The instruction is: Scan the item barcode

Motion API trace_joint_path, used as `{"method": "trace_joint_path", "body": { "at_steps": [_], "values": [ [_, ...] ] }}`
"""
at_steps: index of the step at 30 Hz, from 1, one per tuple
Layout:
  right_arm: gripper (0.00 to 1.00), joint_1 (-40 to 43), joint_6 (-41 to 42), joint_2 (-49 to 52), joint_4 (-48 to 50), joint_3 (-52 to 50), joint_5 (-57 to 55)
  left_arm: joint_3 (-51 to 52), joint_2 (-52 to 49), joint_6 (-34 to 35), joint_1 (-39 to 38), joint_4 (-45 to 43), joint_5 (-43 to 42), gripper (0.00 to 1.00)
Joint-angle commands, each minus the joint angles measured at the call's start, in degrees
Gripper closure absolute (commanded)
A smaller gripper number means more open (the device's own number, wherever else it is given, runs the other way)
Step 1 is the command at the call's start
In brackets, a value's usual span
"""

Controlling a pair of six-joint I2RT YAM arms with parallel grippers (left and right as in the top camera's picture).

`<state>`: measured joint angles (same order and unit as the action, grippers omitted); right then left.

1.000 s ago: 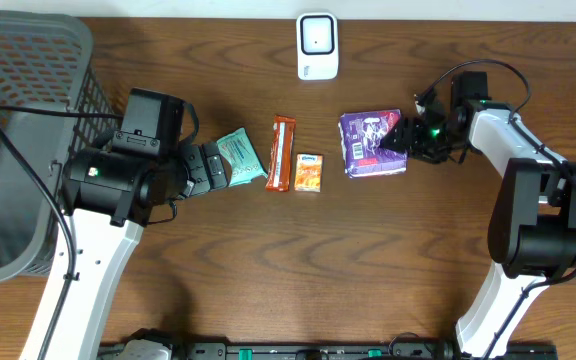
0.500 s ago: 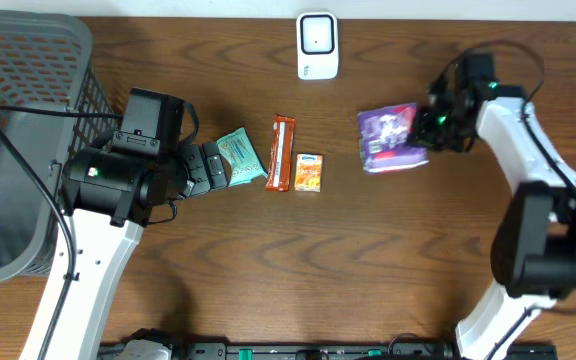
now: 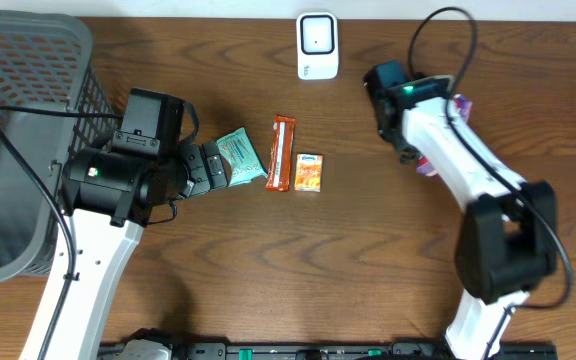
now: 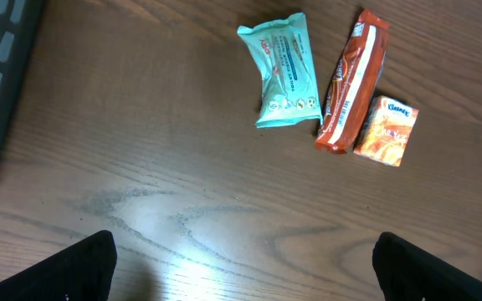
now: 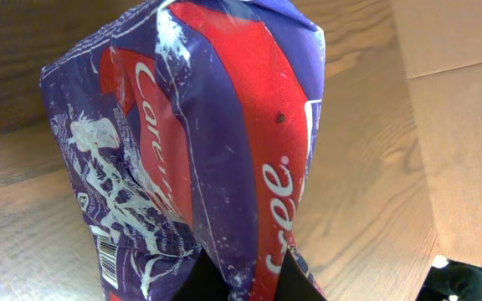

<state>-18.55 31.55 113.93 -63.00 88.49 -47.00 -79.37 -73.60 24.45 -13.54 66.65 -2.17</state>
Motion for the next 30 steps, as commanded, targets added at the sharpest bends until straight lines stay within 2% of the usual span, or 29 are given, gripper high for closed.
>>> {"method": "trace_joint_path", "body": {
  "at_steps": [1, 7, 8, 10, 16, 20, 24, 30],
  "values": [
    [0.81, -3.6, 1.8, 4.1, 3.5, -0.5, 2.8, -0.3, 0.0, 0.3, 0.1, 0.2, 0.7, 0.02],
    [0.52, -9.7, -2.9, 4.3, 9.5, 3.4, 17.2, -0.3, 0.0, 0.3, 0.1, 0.2, 0.7, 0.02],
    [0.41, -10.5, -3.0, 4.3, 9.0, 5.8, 18.2, -0.3, 0.0, 0.3, 0.1, 0.2, 0.7, 0.02],
    [0.24, -10.9, -4.7, 4.3, 6.8, 10.7, 19.6, -0.3, 0.0, 0.3, 0.1, 0.2, 0.7, 0.02],
    [0.01, -6.6, -7.3, 4.3, -4.9, 25.8, 19.0, -0.3, 0.0, 0.3, 0.1, 0.2, 0.7, 0.02],
    [0.01, -1.5, -13.9, 4.4, -8.5, 26.7, 23.0, -0.3, 0.0, 0.3, 0.1, 0.2, 0.7, 0.02],
    [0.01, 7.8, -23.3, 4.5, -7.3, 21.2, 46.2, -0.3, 0.0, 0.3, 0.1, 0.2, 0.7, 0.02],
    [0.01, 16.7, -24.0, 4.5, 5.1, 7.8, 70.9, -0.3, 0.0, 0.3, 0.1, 0.2, 0.7, 0.02]
  ]
}}
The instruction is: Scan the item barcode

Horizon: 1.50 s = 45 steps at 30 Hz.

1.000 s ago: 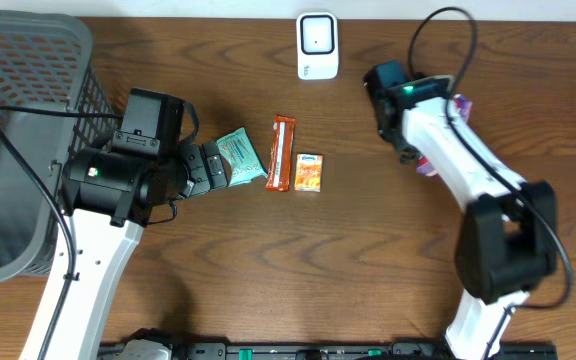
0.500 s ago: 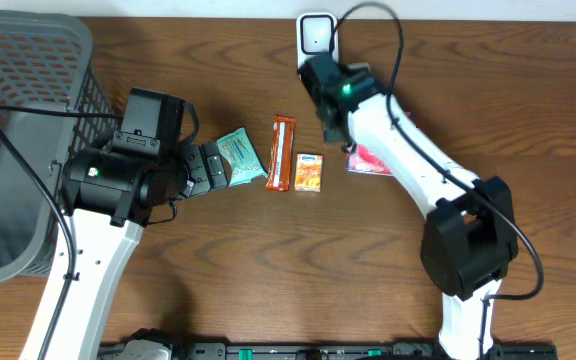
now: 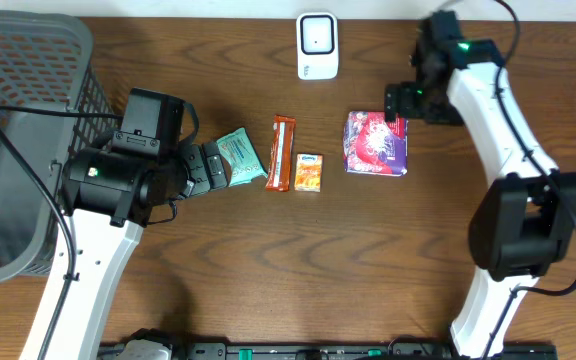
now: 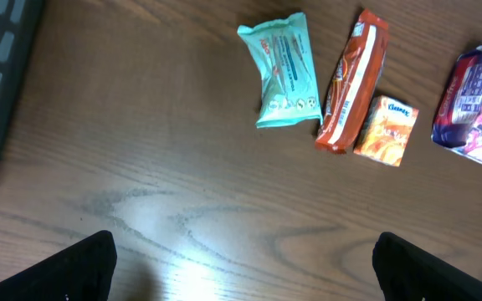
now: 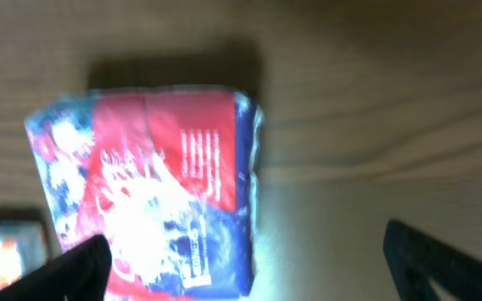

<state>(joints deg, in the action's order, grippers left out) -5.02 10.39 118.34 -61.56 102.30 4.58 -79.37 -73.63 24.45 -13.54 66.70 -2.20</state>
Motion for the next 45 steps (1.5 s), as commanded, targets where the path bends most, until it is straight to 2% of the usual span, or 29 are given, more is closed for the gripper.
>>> {"method": "trace_joint_path", "body": {
  "at_steps": [1, 3, 4, 6, 7, 10, 11, 12, 13, 17, 21, 24, 26, 28, 30, 31, 35, 37, 40, 45],
  "values": [
    [0.03, 4.5, -2.8, 0.1, 6.8, -9.1, 23.1, -0.3, 0.0, 0.3, 0.1, 0.1, 0.8, 0.02],
    [0.09, 6.4, -2.8, 0.1, 12.3, -15.3, 28.0, -0.3, 0.0, 0.3, 0.1, 0.1, 0.8, 0.02],
    [0.19, 7.0, -2.8, 0.1, 14.5, -18.0, 28.6, -0.3, 0.0, 0.3, 0.1, 0.1, 0.8, 0.02],
    [0.31, 7.4, -2.8, 0.1, 17.7, -21.8, 28.6, -0.3, 0.0, 0.3, 0.1, 0.1, 0.8, 0.02],
    [0.42, 7.3, -2.8, 0.1, 20.7, -24.8, 28.6, -0.3, 0.0, 0.3, 0.1, 0.1, 0.8, 0.02],
    [0.53, 7.0, -2.8, 0.1, 24.4, -28.7, 28.6, -0.3, 0.0, 0.3, 0.1, 0.1, 0.8, 0.02],
    [0.70, 6.9, -2.8, 0.1, 24.7, -28.9, 29.1, -0.3, 0.0, 0.3, 0.1, 0.1, 0.8, 0.02],
    [0.80, 6.8, -2.8, 0.1, 24.8, -28.8, 30.1, -0.3, 0.0, 0.3, 0.1, 0.1, 0.8, 0.02],
    [0.98, 6.7, -2.7, 0.1, 25.0, -28.5, 32.2, -0.3, 0.0, 0.3, 0.1, 0.1, 0.8, 0.02],
    [0.99, 5.7, 3.9, 0.1, 25.2, -22.4, 40.1, -0.3, 0.0, 0.3, 0.1, 0.1, 0.8, 0.02],
    [0.99, 4.1, 13.6, 0.1, 27.7, -13.6, 42.7, -0.3, 0.0, 0.3, 0.1, 0.1, 0.8, 0.02],
    [0.99, 1.5, 23.1, 0.1, 38.7, -8.9, 42.8, -0.3, 0.0, 0.3, 0.1, 0.1, 0.8, 0.02],
    [0.99, -1.0, 33.6, 0.1, 51.2, -8.8, 35.9, -0.3, 0.0, 0.3, 0.1, 0.1, 0.8, 0.02],
    [0.99, -2.6, 38.6, 0.1, 53.3, -8.8, 26.7, -0.3, 0.0, 0.3, 0.1, 0.1, 0.8, 0.02],
    [0.99, -4.8, 47.7, 0.3, 54.0, -8.8, 15.5, -0.3, 0.0, 0.3, 0.1, 0.1, 0.8, 0.02],
    [0.99, -6.5, 49.2, 1.2, 58.3, -8.8, 11.2, -0.3, 0.0, 0.3, 0.1, 0.1, 0.8, 0.02],
    [0.99, -9.5, 50.6, 5.6, 73.8, -8.7, 9.6, -0.3, 0.0, 0.3, 0.1, 0.1, 0.8, 0.02],
    [0.99, -9.8, 54.6, 8.2, 78.6, -8.7, 7.1, -0.3, 0.0, 0.3, 0.1, 0.1, 0.8, 0.02],
    [0.99, -8.8, 53.5, 9.4, 78.0, -8.7, 7.6, -0.3, 0.0, 0.3, 0.1, 0.1, 0.8, 0.02],
    [0.99, -5.6, 42.0, 6.1, 74.4, -8.7, 12.4, -0.3, 0.0, 0.3, 0.1, 0.1, 0.8, 0.02]
  ]
}}
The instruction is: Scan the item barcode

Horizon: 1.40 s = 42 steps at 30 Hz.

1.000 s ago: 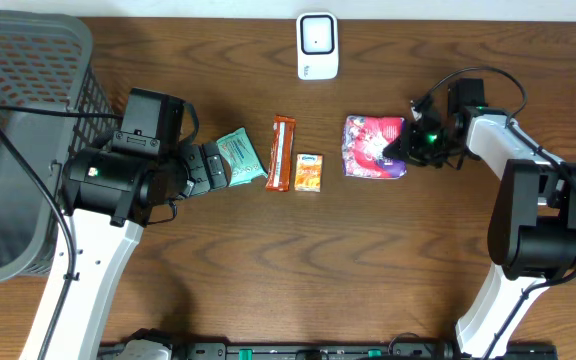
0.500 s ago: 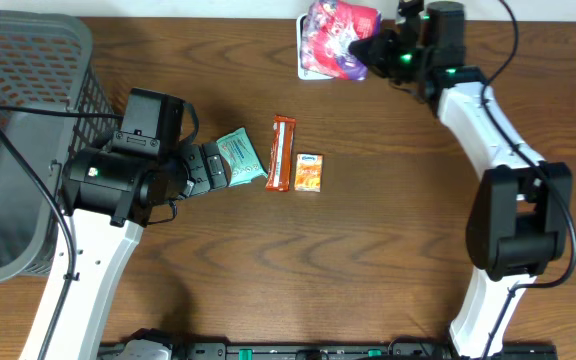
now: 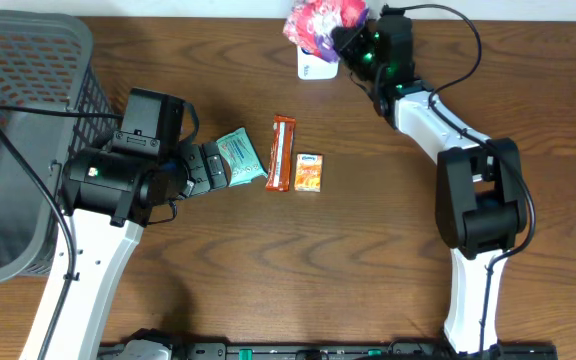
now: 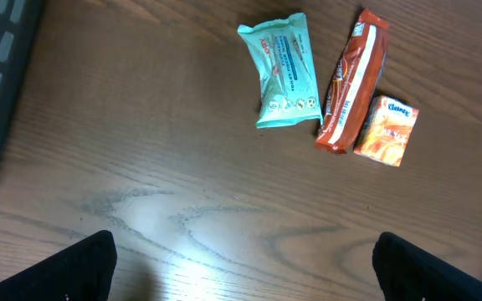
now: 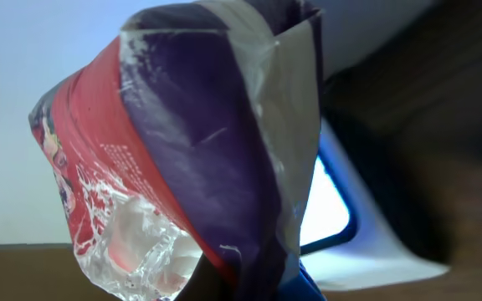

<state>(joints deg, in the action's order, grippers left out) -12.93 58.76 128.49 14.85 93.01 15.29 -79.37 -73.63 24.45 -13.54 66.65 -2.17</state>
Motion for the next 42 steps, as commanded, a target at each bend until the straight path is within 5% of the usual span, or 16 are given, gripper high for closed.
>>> {"method": "trace_joint_path", "body": {
  "at_steps": [1, 9, 16, 17, 19, 20, 23, 25, 33, 38, 42],
  "values": [
    [0.99, 3.4, -8.0, -5.9, -5.5, 0.6, 1.0, -0.3, 0.0, 0.3, 0.1, 0.2, 0.7, 0.02],
    [0.99, 17.3, -17.5, -23.5, -41.1, 0.6, -23.3, -0.3, 0.0, 0.3, 0.1, 0.2, 0.7, 0.02],
    [0.98, 33.2, -21.6, -24.3, -60.2, 0.2, -31.6, -0.3, 0.0, 0.3, 0.1, 0.2, 0.7, 0.02],
    [0.94, 34.9, -21.6, -23.5, -61.6, -0.2, -33.3, -0.3, 0.0, 0.3, 0.1, 0.2, 0.7, 0.02],
    [0.48, 38.1, -22.7, -21.3, -62.4, -1.6, -34.7, -0.3, 0.0, 0.3, 0.1, 0.2, 0.7, 0.02],
    [0.35, 39.0, -23.5, -20.3, -62.5, -2.2, -34.2, -0.3, 0.0, 0.3, 0.1, 0.2, 0.7, 0.02],
    [0.13, 40.9, -27.3, -17.3, -62.5, -4.4, -28.2, -0.3, 0.0, 0.3, 0.1, 0.2, 0.7, 0.02],
    [0.01, 40.5, -27.1, -16.9, -63.1, -4.7, -28.0, -0.3, 0.0, 0.3, 0.1, 0.2, 0.7, 0.02],
    [0.01, 33.2, -27.6, -26.5, -65.0, -4.7, -24.3, -0.3, 0.0, 0.3, 0.1, 0.2, 0.7, 0.02],
    [0.01, 22.1, -33.6, -29.9, -64.3, -4.7, -7.9, -0.3, 0.0, 0.3, 0.1, 0.2, 0.7, 0.02],
    [0.01, 9.7, -34.2, -27.9, -63.6, -4.7, -5.8, -0.3, 0.0, 0.3, 0.1, 0.2, 0.7, 0.02]
  ]
}}
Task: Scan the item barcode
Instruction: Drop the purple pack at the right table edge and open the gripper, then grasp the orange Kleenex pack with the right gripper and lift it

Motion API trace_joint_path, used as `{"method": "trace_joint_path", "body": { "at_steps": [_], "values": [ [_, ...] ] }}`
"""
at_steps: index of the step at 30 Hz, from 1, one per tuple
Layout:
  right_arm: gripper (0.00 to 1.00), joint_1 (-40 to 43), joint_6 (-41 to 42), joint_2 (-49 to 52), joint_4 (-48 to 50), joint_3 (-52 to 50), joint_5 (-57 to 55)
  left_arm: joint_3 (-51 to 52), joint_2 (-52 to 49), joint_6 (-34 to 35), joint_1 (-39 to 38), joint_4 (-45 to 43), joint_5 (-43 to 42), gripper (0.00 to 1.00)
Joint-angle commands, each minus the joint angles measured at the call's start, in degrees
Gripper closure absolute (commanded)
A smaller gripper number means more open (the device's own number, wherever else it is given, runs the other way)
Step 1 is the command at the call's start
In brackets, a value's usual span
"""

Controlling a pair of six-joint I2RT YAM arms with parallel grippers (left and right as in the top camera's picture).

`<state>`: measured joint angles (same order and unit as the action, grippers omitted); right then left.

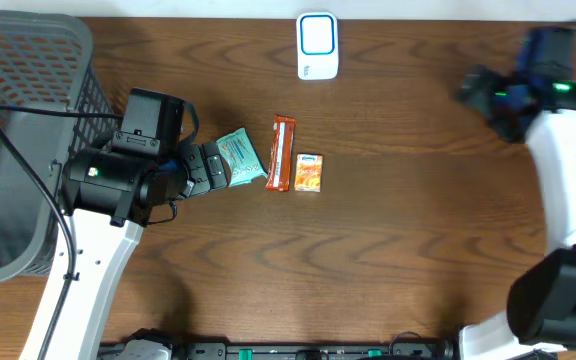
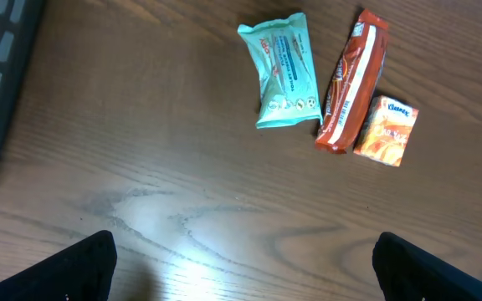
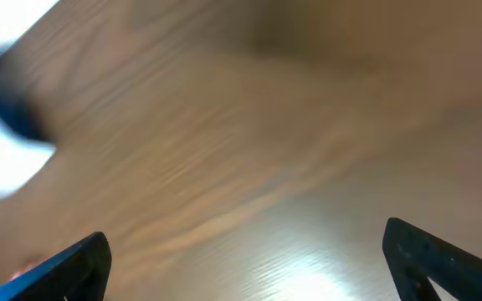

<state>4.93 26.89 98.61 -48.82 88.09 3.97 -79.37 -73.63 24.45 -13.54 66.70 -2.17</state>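
Observation:
The white barcode scanner [image 1: 317,45] stands at the table's far edge, and shows as a white and blue blur in the right wrist view. My right gripper [image 1: 480,90] is far to its right, open [image 3: 245,267], with only blurred wood between the fingers. The purple and red bag appears in no view. A teal packet [image 1: 240,158], an orange-brown bar [image 1: 282,153] and an orange tissue pack [image 1: 309,173] lie mid-table. My left gripper [image 1: 213,166] sits just left of the teal packet [image 2: 281,70], open [image 2: 245,276] and empty.
A dark mesh basket [image 1: 18,140] fills the left side of the table, and its edge shows in the left wrist view. The right arm's white links [image 1: 568,180] run down the right edge.
My right gripper was shut on the purple and red bag over the scanner. Now it is open and empty at the far right, and the bag is out of view. The left arm is unchanged.
My right gripper first held the purple and red bag to the right of the scanner. Then the bag lay on the table beside the tissue pack with the gripper open above it. Later the gripper held it at the scanner. Now the gripper is open without it.

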Motion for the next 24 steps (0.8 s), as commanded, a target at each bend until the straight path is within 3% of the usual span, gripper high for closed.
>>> {"method": "trace_joint_path", "body": {
  "at_steps": [1, 2, 4, 5, 9, 14, 20, 22, 23, 24],
  "values": [
    [0.01, -12.3, -2.3, 3.4, 0.3, 0.2, 5.4, -0.3, 0.0, 0.3, 0.1, 0.1, 0.7, 0.02],
    [0.01, -15.3, -2.3, 4.6, 0.6, 0.2, 5.3, -0.3, 0.0, 0.3, 0.1, 0.1, 0.7, 0.02],
    [0.15, -21.7, -1.5, 8.2, 1.9, 0.2, 5.2, -0.3, 0.0, 0.3, 0.1, 0.1, 0.7, 0.02],
    [0.16, -23.9, 0.5, 10.0, 2.8, 0.2, 4.9, -0.3, 0.0, 0.3, 0.1, 0.1, 0.7, 0.02],
    [0.29, -28.9, 7.5, 16.7, 6.3, 0.2, 5.0, -0.3, 0.0, 0.3, 0.1, 0.1, 0.7, 0.02],
    [0.35, -30.7, 8.4, 22.6, 7.0, 0.2, 11.3, -0.3, 0.0, 0.3, 0.1, 0.1, 0.7, 0.02],
    [0.54, -30.7, 7.5, 27.2, 2.8, 0.2, 16.7, -0.3, 0.0, 0.3, 0.1, 0.1, 0.7, 0.02],
    [0.65, -30.7, 5.9, 27.9, 1.5, 0.2, 16.7, -0.3, 0.0, 0.3, 0.1, 0.1, 0.7, 0.02],
    [0.86, -30.7, 5.2, 28.1, 0.7, 0.2, 16.7, -0.3, 0.0, 0.3, 0.1, 0.1, 0.7, 0.02],
    [0.99, -30.6, 4.7, 28.1, 0.2, 0.2, 16.7, -0.3, 0.0, 0.3, 0.1, 0.1, 0.7, 0.02]
  ]
}}
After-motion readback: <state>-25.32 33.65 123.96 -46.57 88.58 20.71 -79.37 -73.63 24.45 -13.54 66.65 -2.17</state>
